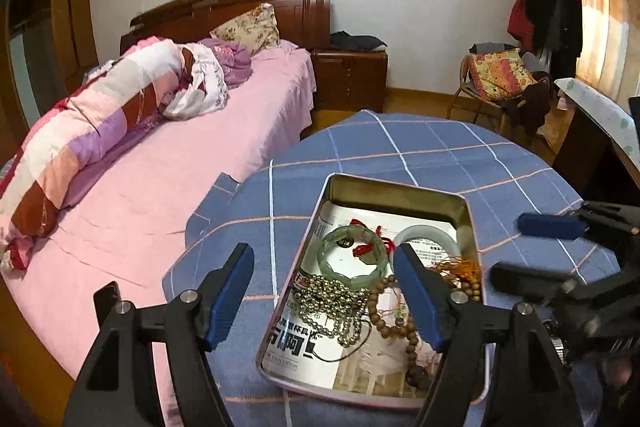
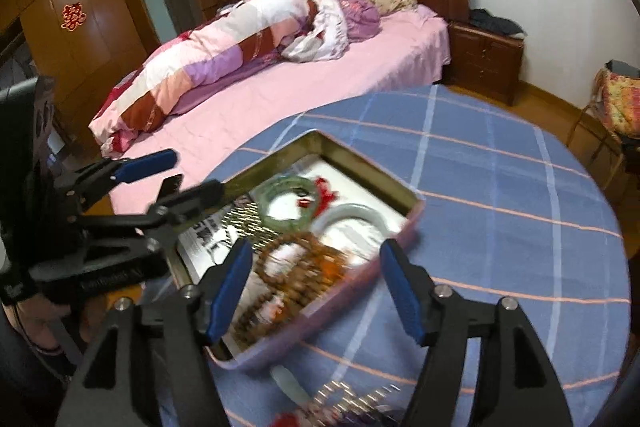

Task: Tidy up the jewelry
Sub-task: 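Carry both strands over the pink tin and open both tools to release them, then move the right tool to the silver watch while the left tool reaches the red-tasseled piece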

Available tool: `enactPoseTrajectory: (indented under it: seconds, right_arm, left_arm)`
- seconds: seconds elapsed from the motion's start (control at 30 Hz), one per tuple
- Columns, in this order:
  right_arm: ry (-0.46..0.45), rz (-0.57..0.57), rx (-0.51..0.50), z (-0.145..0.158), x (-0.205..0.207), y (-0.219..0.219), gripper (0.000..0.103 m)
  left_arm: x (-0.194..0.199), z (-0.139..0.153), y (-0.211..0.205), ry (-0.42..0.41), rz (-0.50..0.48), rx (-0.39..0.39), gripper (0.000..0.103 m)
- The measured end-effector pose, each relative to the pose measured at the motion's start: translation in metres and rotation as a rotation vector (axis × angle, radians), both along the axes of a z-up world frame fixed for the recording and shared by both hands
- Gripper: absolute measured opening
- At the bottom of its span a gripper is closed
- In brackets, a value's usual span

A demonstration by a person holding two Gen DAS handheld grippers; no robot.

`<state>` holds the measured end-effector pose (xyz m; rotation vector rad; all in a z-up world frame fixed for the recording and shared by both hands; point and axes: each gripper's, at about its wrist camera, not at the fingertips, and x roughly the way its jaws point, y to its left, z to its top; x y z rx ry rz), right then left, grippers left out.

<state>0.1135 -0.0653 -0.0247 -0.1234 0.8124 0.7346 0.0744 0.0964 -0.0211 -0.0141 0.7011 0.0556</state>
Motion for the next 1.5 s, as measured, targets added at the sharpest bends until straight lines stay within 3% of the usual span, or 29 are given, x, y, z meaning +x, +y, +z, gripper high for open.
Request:
enactPoseTrajectory:
  seconds: [0.3,0.63,0.87,0.9,0.97,1.03,1.1,1.13,1.33,1.5]
  right_arm:
    - [0.015,-0.157,-0.044,-0.014,-0.022,-0.075,0.072]
    - [0.095,-0.205,-0.003,-0.039,-0.060,-0.108,0.072]
    - [0.107,-0.212,-0.002,-0.049,-0.079,-0.117,0.072]
    - [0.107,-0.215,-0.004,-0.049,-0.079,-0.117,0.072]
    - [0.108,-0.221,0.000,-0.050,-0.080,-0.119,0.072]
    - [0.108,-0.227,0.003,-0.050,-0.079,-0.120,0.072]
    - [0.105,-0.230,0.006,-0.051,-0.080,-0.119,0.072]
    - [0.104,-0.230,0.007,-0.051,-0.080,-0.118,0.072]
    - [0.104,-0.189,0.011,-0.052,-0.088,-0.107,0.072]
    - [0.125,-0.147,0.003,-0.053,-0.089,-0.094,0.060]
  left_arm:
    - [-0.042,-0.008,-0.049,-0.009,-0.069,0.104,0.072]
    - [-0.083,-0.024,-0.104,0.037,-0.203,0.078,0.072]
    - [-0.085,-0.048,-0.137,0.095,-0.294,0.098,0.071]
    - [-0.083,-0.054,-0.139,0.109,-0.304,0.097,0.069]
    - [-0.078,-0.064,-0.143,0.149,-0.320,0.092,0.052]
    - [-0.072,-0.072,-0.142,0.183,-0.331,0.064,0.042]
    - [-0.070,-0.071,-0.143,0.178,-0.341,0.055,0.024]
    - [-0.070,-0.070,-0.142,0.178,-0.345,0.047,0.005]
    - [-0.079,-0.043,-0.131,0.097,-0.344,0.010,0.002]
    - [-0.079,-0.015,-0.114,0.035,-0.319,-0.021,0.002]
